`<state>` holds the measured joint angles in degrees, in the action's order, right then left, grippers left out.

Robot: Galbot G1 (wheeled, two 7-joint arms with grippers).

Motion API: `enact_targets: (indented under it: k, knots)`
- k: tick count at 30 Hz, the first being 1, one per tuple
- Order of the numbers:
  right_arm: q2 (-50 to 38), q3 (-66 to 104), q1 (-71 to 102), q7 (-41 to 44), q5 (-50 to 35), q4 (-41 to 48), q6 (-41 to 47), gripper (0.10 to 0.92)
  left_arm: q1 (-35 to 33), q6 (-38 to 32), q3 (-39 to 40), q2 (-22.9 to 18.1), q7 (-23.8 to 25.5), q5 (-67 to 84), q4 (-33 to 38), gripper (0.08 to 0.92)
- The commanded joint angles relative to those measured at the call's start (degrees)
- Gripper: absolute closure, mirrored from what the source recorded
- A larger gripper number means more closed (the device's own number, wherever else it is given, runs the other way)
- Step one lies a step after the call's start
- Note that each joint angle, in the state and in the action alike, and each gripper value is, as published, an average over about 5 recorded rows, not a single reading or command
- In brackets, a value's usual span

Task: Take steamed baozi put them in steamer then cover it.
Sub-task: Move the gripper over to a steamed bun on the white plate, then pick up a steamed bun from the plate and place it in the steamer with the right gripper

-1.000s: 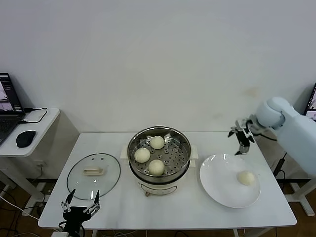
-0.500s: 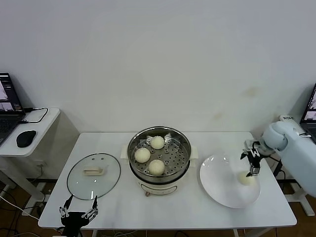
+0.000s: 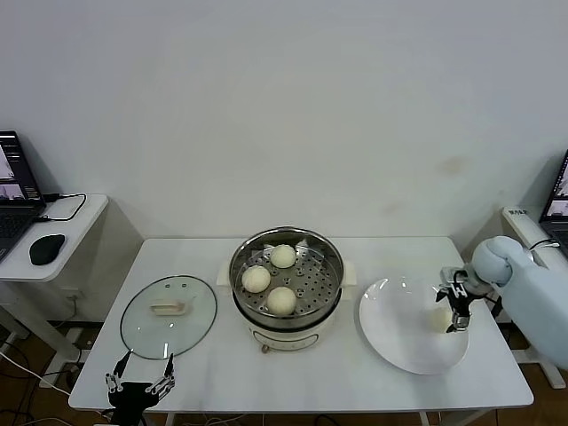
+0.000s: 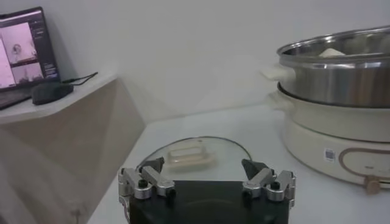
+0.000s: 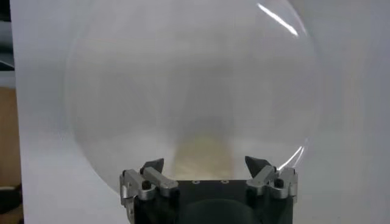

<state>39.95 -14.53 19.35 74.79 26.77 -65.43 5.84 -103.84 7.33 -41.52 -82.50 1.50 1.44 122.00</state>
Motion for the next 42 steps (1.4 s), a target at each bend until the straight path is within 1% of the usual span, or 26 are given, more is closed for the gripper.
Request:
enact_targets:
  k: [1, 10, 17, 20, 23, 25, 28, 35, 42]
  knots:
    - [0.73, 0.57, 1.05, -0.57, 1.87, 1.81, -0.84, 0.203, 0.11, 0.05, 0.04, -0.07, 0.07, -0.01, -0.08, 0.177]
    - [2.75, 0.38, 0.36, -1.41, 2.65, 4.59, -1.16, 0.203, 0.24, 0.06, 0.04, -0.06, 0.19, -0.02, -0.41, 0.177]
    - [2.50, -0.06, 0.37, -0.92, 2.18, 4.64, -0.83, 0.203, 0.66, 0.11, -0.15, 0.02, 0.25, 0.01, -0.97, 0.177]
    - [2.40, -0.01, 0.23, -1.01, 1.74, 4.68, -0.71, 0.244, 0.85, 0.12, -0.07, -0.02, 0.26, 0.00, -1.07, 0.177]
    - [2.35, -0.12, -0.10, -1.20, 0.97, 4.71, -0.44, 0.328, 1.01, 0.14, 0.04, -0.07, 0.29, -0.01, -1.11, 0.177]
    - [2.18, -0.42, -0.55, -1.43, -0.35, 4.54, 0.06, 0.373, 1.12, 0.14, 0.08, -0.10, 0.30, -0.06, -1.20, 0.177]
    - [1.28, -1.23, -1.86, -1.59, -2.89, 3.49, 1.01, 0.401, 1.36, 0.15, 0.13, -0.07, 0.31, -0.11, -1.36, 0.177]
    - [-3.09, -5.03, -7.17, -0.66, -10.52, -3.80, 4.15, 0.406, 2.12, 0.12, 0.48, -0.16, 0.17, -0.06, -1.54, 0.177]
    - [-4.71, -15.16, -20.92, 0.37, -18.92, -8.29, 7.68, 0.406, 3.17, 0.05, 0.61, -0.07, -0.16, 0.11, -1.30, 0.177]
